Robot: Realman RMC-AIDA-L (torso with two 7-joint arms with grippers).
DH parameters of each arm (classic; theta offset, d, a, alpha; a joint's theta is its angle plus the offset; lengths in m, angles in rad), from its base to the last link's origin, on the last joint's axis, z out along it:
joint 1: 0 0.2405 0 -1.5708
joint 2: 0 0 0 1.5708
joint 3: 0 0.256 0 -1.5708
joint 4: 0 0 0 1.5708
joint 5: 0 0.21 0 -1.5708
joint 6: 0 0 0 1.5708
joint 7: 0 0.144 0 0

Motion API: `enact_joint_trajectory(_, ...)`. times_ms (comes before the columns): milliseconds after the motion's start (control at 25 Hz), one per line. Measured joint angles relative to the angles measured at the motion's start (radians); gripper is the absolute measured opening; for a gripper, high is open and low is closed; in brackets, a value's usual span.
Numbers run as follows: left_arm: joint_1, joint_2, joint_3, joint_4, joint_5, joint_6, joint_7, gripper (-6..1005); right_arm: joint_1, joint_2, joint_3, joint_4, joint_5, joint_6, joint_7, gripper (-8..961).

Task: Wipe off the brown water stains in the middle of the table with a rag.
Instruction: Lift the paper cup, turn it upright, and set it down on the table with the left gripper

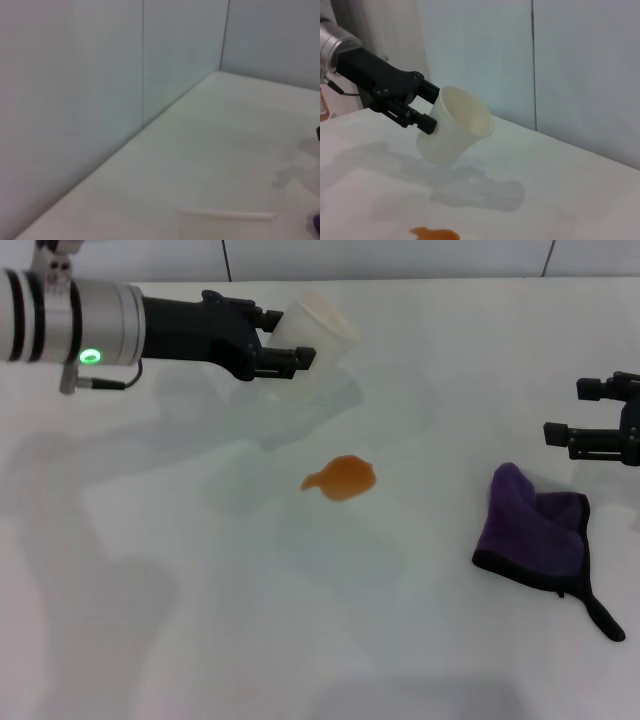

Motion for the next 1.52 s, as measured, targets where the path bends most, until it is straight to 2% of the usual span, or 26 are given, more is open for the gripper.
enact_joint_trajectory(280, 0.112, -0.001, 0.0, 0.071, -0.162, -0.013, 0.109, 648, 0.005, 0.001, 0.0, 0.002, 0.0, 0.0, 0.0, 826)
enact_joint_trajectory(680, 0.228, -0.002, -0.002, 0.209, -0.249, -0.109, 0.241, 650, 0.006, 0.002, -0.008, 0.002, 0.0, -0.001, 0.0, 826)
enact_joint_trajectory(1000, 0.278, -0.003, -0.001, 0.267, -0.286, -0.187, 0.317, 651, 0.007, 0.003, -0.01, 0.003, 0.0, -0.009, 0.0, 825)
enact_joint_trajectory(1520, 0.305, -0.005, -0.002, 0.298, -0.303, -0.246, 0.393, 654, 0.005, 0.003, -0.013, 0.003, 0.0, -0.013, 0.0, 825)
